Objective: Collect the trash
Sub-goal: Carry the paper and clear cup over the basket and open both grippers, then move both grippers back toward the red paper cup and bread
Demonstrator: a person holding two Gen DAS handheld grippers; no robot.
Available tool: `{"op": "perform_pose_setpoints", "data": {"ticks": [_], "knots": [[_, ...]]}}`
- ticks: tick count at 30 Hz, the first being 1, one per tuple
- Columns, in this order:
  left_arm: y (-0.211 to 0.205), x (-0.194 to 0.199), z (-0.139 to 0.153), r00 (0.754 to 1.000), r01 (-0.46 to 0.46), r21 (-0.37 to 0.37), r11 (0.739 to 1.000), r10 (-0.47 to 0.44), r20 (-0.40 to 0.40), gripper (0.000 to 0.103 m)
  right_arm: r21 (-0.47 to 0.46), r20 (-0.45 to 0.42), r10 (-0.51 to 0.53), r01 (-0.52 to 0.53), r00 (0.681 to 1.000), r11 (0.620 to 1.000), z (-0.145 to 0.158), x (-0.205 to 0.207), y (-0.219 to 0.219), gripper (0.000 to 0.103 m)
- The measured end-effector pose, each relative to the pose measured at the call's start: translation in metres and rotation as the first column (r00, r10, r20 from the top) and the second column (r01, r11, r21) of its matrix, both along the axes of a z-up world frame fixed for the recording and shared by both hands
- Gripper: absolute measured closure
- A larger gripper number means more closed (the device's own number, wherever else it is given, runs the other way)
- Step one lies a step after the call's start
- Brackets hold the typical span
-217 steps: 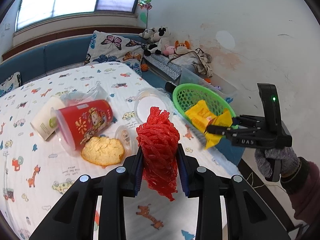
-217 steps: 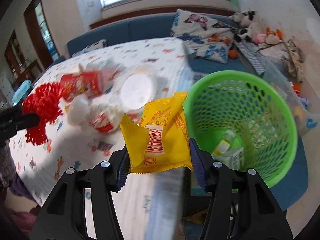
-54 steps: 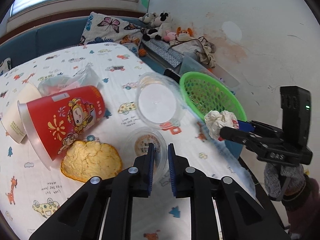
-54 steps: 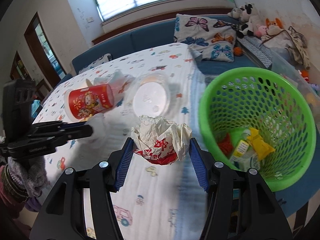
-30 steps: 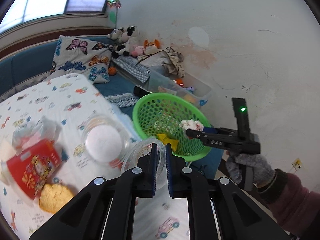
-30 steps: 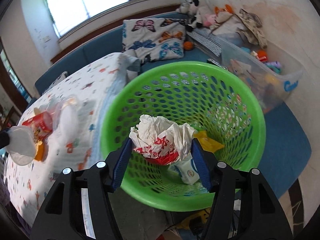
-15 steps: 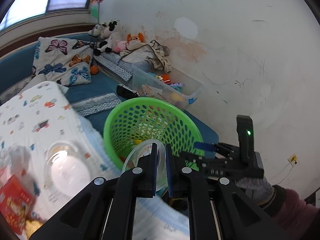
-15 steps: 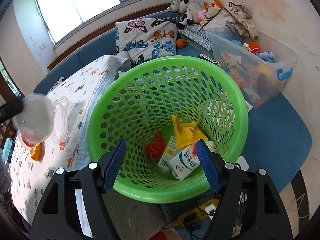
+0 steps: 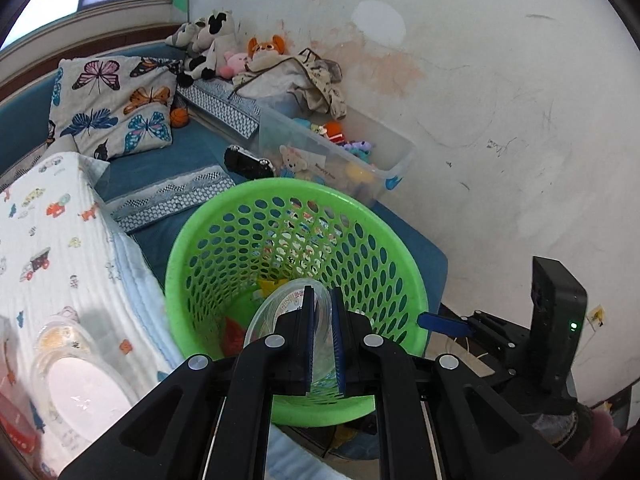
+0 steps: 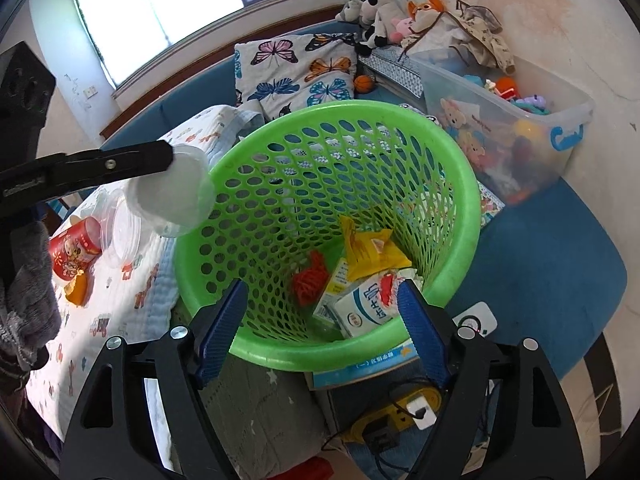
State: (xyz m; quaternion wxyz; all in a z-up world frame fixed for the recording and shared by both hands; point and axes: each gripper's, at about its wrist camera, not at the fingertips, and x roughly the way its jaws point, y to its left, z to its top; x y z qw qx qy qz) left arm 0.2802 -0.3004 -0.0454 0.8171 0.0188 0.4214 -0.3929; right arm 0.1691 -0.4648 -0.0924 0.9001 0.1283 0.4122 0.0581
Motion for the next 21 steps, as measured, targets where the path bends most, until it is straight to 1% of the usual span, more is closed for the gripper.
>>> {"op": "perform_pose_setpoints", "data": {"ticks": [4,5,7,10,16,21], "knots": [[-0.006,0.002,-0.009,1.000,0.002,0.010,1.000,-0.002,-0.021,0.094,0.007,0.001,0.004,-0.004,1.000,1.000,0.000,0.000,0.001,0.026],[-0.006,0.002,-0.011,1.000,-0.001,0.014,1.000,0.001,-0.021,0.089,0.011,0.000,0.005,-0.005,1.000,1.000,0.000,0.000,0.001,0.026],[-0.006,0.003,-0.013,1.000,-0.005,0.017,1.000,0.006,-0.022,0.087,0.010,0.001,0.007,-0.007,1.000,1.000,0.000,-0.001,0.001,0.026],[-0.001,0.001,-0.015,1.000,-0.008,0.013,1.000,0.008,-0.023,0.087,0.011,0.005,0.009,-0.009,1.000,1.000,0.001,-0.003,0.003,0.026],[0.023,-0.012,-0.008,0.999,-0.036,0.019,0.999,0.036,0.011,0.086,0.004,0.025,0.018,-0.018,1.000,1.000,0.012,-0.008,0.010,0.026],[0.060,-0.027,0.000,0.995,-0.090,0.003,0.996,0.090,0.034,0.079,0.002,0.036,0.036,-0.036,0.999,0.999,0.019,-0.011,0.025,0.026]]}}
